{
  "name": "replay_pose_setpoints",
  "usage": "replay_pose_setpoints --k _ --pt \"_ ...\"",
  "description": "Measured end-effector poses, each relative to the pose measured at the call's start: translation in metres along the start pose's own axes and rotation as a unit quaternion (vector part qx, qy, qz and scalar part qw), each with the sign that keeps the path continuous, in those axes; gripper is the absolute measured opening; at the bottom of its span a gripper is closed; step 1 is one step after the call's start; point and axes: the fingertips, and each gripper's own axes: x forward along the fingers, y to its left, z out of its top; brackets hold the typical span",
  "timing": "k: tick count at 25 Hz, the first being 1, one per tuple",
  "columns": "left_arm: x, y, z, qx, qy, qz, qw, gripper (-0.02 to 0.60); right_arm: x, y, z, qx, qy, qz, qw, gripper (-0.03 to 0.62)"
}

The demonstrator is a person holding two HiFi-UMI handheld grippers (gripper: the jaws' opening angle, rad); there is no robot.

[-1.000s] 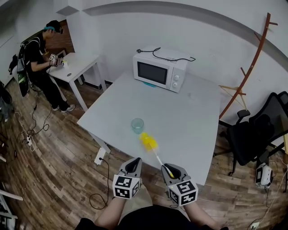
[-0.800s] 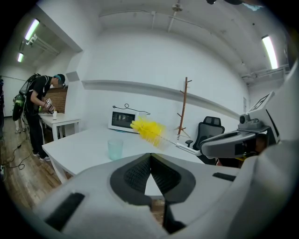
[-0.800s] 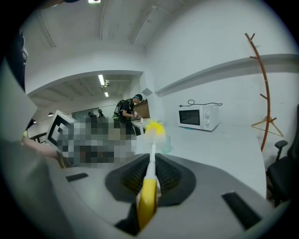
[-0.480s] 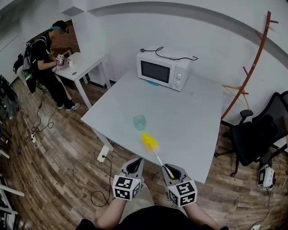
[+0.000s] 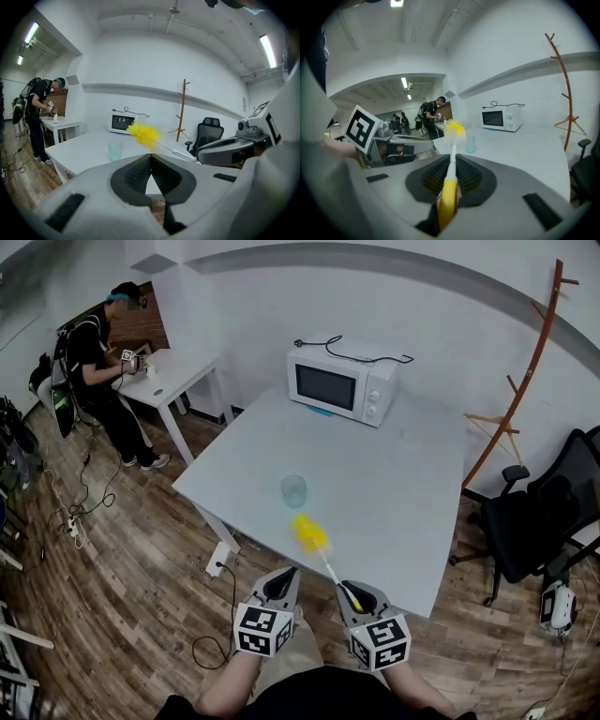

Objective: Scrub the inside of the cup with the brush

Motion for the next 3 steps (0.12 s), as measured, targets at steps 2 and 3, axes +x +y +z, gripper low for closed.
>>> replay_pose_setpoints --k 2,3 --pt "-0.0026 -0.001 -0.001 0.001 0.0 0.0 1.0 0.018 -0.0013 0.0032 -0.0015 0.0 0.0 0.003 1.0 0.049" --pt "-0.0039 -0.0014 -0.0013 0.001 0.0 0.0 1.0 0.017 -0.0019 0.0047 -0.0021 0.0 0.0 0.004 1.0 0.049"
